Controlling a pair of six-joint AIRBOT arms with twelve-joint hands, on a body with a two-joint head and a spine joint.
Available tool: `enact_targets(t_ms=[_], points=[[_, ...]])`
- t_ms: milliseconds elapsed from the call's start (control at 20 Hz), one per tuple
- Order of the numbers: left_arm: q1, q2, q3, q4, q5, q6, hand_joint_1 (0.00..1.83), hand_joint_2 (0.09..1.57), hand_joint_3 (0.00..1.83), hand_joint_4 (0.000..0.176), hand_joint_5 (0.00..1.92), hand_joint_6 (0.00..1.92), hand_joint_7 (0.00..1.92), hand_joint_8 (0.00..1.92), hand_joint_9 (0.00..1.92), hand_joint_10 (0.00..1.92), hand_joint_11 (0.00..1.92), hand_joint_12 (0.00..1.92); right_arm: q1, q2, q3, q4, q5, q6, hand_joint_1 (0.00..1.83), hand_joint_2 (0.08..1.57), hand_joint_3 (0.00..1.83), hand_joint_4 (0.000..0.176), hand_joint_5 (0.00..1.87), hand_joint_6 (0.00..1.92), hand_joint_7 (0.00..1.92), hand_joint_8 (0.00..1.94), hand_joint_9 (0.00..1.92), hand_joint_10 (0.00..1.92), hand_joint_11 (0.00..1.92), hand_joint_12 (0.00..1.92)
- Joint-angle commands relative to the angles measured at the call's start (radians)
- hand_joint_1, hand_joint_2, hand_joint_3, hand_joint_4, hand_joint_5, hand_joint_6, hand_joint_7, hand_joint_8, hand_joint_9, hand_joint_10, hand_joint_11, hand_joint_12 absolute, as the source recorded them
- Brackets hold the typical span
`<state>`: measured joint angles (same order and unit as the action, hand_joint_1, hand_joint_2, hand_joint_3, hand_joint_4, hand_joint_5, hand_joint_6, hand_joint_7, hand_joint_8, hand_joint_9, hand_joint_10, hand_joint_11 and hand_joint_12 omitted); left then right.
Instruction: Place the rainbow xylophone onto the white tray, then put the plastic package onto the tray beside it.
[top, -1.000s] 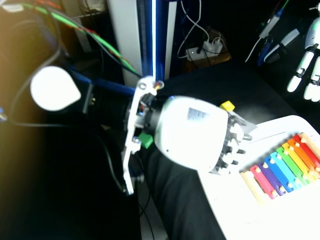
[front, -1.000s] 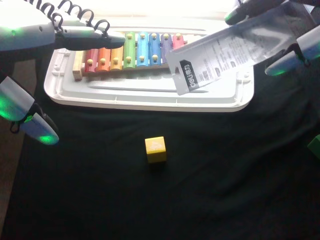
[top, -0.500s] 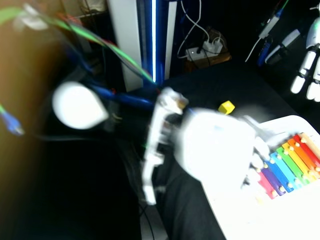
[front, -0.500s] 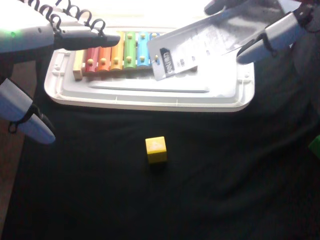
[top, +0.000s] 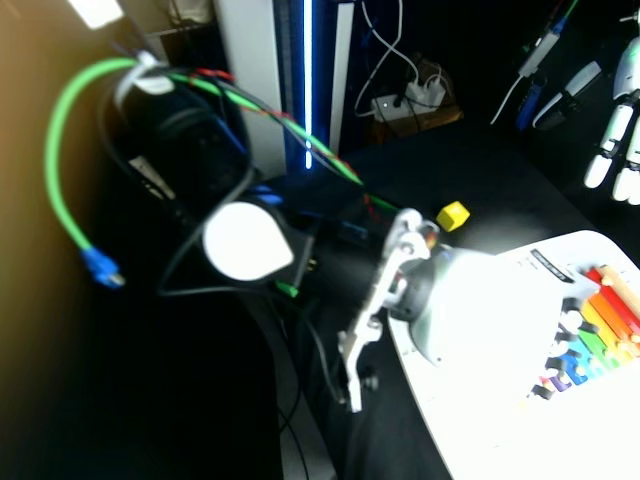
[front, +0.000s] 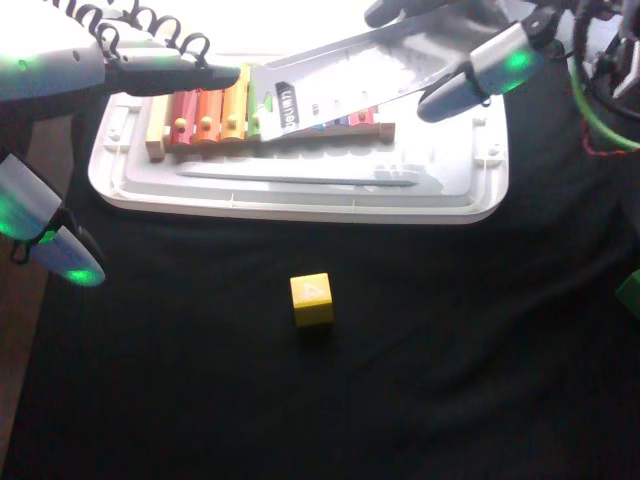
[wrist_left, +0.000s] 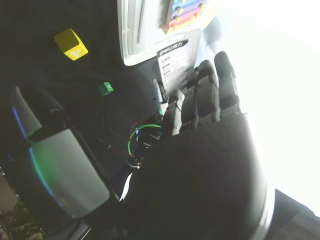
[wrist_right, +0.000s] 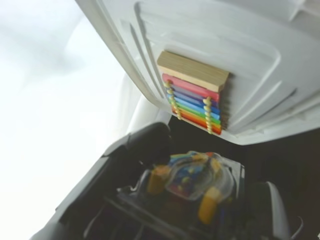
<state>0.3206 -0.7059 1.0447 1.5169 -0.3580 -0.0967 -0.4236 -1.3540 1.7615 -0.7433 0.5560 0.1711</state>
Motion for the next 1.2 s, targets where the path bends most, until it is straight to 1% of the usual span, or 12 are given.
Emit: enact_targets(t_ms=[0, 100, 250, 300, 450, 500, 700, 850, 900, 950, 1050, 1150], points=[[-0.009, 0.001, 0.001, -0.038, -0.009, 0.007, 0.87, 0.64, 0.00, 0.102, 0.00, 0.00, 0.12, 0.00, 0.18, 0.01, 0.00, 0.50, 0.020, -0.005, 0.007, 0.072, 0.084, 0.010, 1.37, 1.11, 0.01, 0.000, 0.83, 0.91, 1.01, 0.97, 1.10, 1.09, 1.01, 1.32], [-0.009, 0.001, 0.001, -0.041, -0.010, 0.010, 0.91, 0.64, 0.00, 0.095, 0.00, 0.00, 0.13, 0.00, 0.18, 0.00, 0.00, 0.49, 0.020, -0.024, 0.020, 0.076, 0.068, 0.013, 1.40, 1.08, 0.00, 0.000, 0.92, 0.78, 1.05, 0.87, 1.11, 1.10, 0.95, 1.26], [-0.009, 0.000, 0.001, -0.045, -0.012, 0.015, 0.90, 0.65, 0.01, 0.090, 0.00, 0.00, 0.13, 0.00, 0.17, 0.00, 0.00, 0.49, 0.020, -0.042, 0.032, 0.075, 0.048, 0.022, 1.27, 1.13, 0.00, 0.000, 0.86, 0.92, 1.07, 1.07, 1.23, 0.66, 1.04, 1.23], [-0.009, -0.001, 0.001, -0.047, -0.012, 0.016, 0.90, 0.64, 0.00, 0.100, 0.00, 0.00, 0.13, 0.00, 0.17, 0.00, 0.00, 0.49, 0.020, -0.046, 0.035, 0.074, 0.042, 0.022, 1.37, 1.10, 0.00, 0.000, 0.86, 0.86, 1.04, 0.94, 1.11, 1.03, 0.92, 1.16], [-0.009, -0.003, 0.001, -0.053, -0.013, 0.025, 0.92, 0.66, 0.01, 0.091, 0.00, 0.00, 0.13, 0.00, 0.16, 0.00, 0.00, 0.43, 0.015, -0.057, 0.039, 0.067, 0.022, 0.026, 1.37, 1.15, 0.00, 0.000, 0.83, 0.83, 0.91, 1.18, 0.90, 1.40, 0.72, 1.40], [-0.009, -0.004, 0.001, -0.056, -0.013, 0.027, 0.92, 0.65, 0.00, 0.078, 0.00, 0.00, 0.12, 0.00, 0.17, 0.00, 0.00, 0.43, 0.014, -0.061, 0.041, 0.063, 0.018, 0.028, 1.38, 1.14, 0.00, 0.000, 0.91, 0.75, 0.95, 1.12, 0.86, 1.42, 0.61, 1.44], [-0.009, -0.009, 0.001, -0.059, -0.014, 0.034, 0.92, 0.66, 0.00, 0.095, 0.00, 0.00, 0.13, 0.00, 0.16, 0.00, 0.00, 0.43, -0.006, -0.086, 0.067, 0.020, 0.004, 0.085, 1.38, 1.11, 0.00, 0.000, 0.90, 0.89, 1.01, 0.91, 0.99, 1.22, 0.72, 1.18], [-0.009, -0.010, 0.001, -0.060, -0.014, 0.034, 0.91, 0.66, 0.00, 0.089, 0.00, 0.00, 0.12, 0.00, 0.14, 0.00, 0.00, 0.40, -0.018, -0.095, 0.078, 0.000, -0.003, 0.116, 1.38, 1.12, 0.00, 0.000, 0.78, 1.03, 1.06, 0.90, 0.96, 1.19, 0.66, 0.97], [-0.009, -0.010, 0.001, -0.060, -0.014, 0.034, 0.92, 0.66, 0.00, 0.096, 0.00, 0.00, 0.11, 0.00, 0.13, 0.00, 0.00, 0.36, -0.021, -0.097, 0.081, -0.005, -0.004, 0.123, 1.47, 1.07, 0.00, 0.000, 0.77, 0.42, 1.06, 0.84, 0.94, 1.15, 0.62, 0.96], [-0.009, -0.011, 0.001, -0.061, -0.014, 0.034, 0.91, 0.67, 0.00, 0.084, 0.00, 0.00, 0.11, 0.00, 0.12, 0.00, 0.00, 0.37, -0.025, -0.098, 0.084, -0.011, -0.007, 0.129, 1.38, 1.09, 0.01, 0.000, 0.79, 0.14, 1.01, 0.96, 0.89, 0.61, 0.64, 0.98], [-0.009, -0.012, 0.001, -0.061, -0.014, 0.034, 0.90, 0.67, 0.00, 0.066, 0.00, 0.00, 0.12, 0.00, 0.14, 0.00, 0.00, 0.42, -0.030, -0.098, 0.086, -0.015, -0.012, 0.136, 1.16, 0.99, 0.00, 0.000, 0.67, 0.00, 0.79, 0.04, 0.77, 0.04, 0.49, 0.84], [-0.009, -0.012, 0.001, -0.063, -0.014, 0.034, 0.91, 0.67, 0.00, 0.050, 0.00, 0.00, 0.13, 0.00, 0.14, 0.00, 0.00, 0.45, -0.033, -0.096, 0.086, -0.021, -0.012, 0.144, 1.11, 0.93, 0.00, 0.000, 0.57, 0.00, 0.71, 0.00, 0.66, 0.00, 0.42, 0.78]])
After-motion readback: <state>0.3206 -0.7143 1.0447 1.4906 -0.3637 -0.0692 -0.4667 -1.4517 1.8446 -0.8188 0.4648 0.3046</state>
